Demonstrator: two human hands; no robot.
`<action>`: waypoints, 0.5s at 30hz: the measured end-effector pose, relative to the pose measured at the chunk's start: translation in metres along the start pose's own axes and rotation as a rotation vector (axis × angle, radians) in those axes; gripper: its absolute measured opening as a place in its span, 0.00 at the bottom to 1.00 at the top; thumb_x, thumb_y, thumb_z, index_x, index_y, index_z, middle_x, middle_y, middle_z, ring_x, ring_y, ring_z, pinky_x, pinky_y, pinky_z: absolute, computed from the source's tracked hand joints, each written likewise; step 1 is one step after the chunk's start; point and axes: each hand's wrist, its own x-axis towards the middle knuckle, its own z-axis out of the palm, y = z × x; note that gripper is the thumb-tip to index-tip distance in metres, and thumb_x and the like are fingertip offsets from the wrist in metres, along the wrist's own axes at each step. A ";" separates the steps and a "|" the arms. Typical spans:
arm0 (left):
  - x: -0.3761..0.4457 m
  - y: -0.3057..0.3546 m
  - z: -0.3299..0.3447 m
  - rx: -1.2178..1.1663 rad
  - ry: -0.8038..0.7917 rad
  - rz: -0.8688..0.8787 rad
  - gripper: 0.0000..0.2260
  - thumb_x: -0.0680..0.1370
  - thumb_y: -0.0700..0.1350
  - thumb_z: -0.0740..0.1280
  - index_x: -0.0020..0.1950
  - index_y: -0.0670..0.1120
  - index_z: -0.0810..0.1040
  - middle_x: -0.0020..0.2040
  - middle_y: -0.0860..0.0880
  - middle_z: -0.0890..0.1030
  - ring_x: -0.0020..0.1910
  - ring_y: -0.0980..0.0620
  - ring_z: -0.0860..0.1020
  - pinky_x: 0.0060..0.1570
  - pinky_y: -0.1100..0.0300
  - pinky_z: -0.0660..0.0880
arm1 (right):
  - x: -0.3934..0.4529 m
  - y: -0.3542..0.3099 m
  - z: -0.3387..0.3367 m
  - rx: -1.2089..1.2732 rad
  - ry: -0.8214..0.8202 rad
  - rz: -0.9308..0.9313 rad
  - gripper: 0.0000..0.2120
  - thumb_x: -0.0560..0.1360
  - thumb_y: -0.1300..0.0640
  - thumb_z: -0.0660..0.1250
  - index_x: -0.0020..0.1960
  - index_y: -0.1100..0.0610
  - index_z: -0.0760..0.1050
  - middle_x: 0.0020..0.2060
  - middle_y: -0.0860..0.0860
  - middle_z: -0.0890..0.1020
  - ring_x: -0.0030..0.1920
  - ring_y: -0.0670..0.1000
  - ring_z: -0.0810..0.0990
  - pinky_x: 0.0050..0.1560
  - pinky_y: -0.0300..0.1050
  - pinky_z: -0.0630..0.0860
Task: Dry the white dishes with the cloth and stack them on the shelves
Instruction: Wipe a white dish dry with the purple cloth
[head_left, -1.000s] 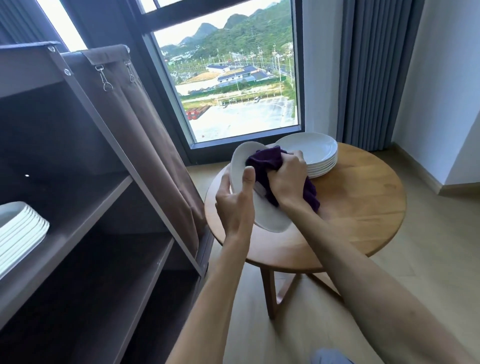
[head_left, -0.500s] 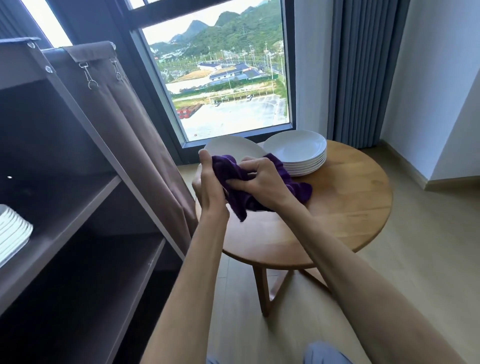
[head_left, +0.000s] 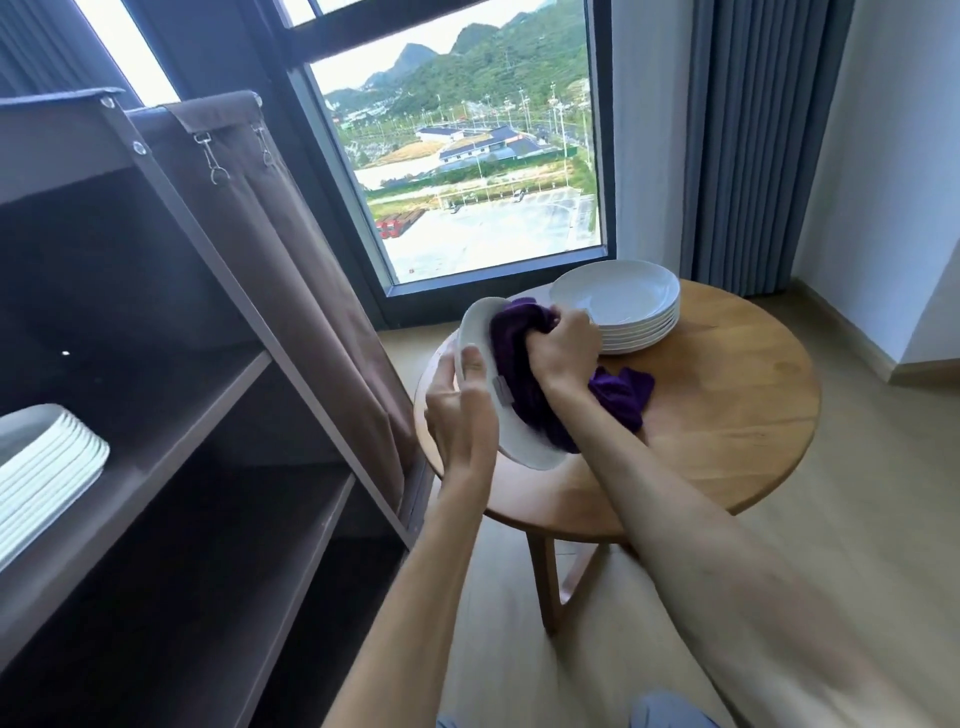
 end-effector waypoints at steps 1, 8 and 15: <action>-0.001 0.001 0.004 -0.005 -0.005 -0.029 0.20 0.83 0.62 0.59 0.70 0.56 0.77 0.52 0.49 0.83 0.54 0.53 0.80 0.52 0.55 0.79 | 0.002 -0.009 0.001 0.031 0.029 -0.005 0.05 0.73 0.60 0.66 0.40 0.58 0.80 0.42 0.58 0.83 0.42 0.59 0.80 0.41 0.47 0.70; 0.016 0.027 0.026 -0.251 0.035 -0.073 0.34 0.78 0.73 0.53 0.64 0.48 0.81 0.54 0.48 0.85 0.55 0.50 0.83 0.59 0.51 0.81 | -0.026 -0.049 -0.017 0.472 -0.270 -0.212 0.04 0.74 0.64 0.71 0.44 0.60 0.84 0.36 0.55 0.85 0.40 0.55 0.85 0.45 0.53 0.83; 0.022 0.025 0.027 -0.384 0.034 -0.222 0.32 0.72 0.70 0.62 0.56 0.44 0.85 0.54 0.42 0.85 0.55 0.43 0.83 0.60 0.43 0.80 | -0.036 -0.035 -0.044 0.337 -0.489 -0.276 0.03 0.74 0.66 0.71 0.46 0.65 0.83 0.39 0.60 0.85 0.41 0.57 0.85 0.44 0.51 0.82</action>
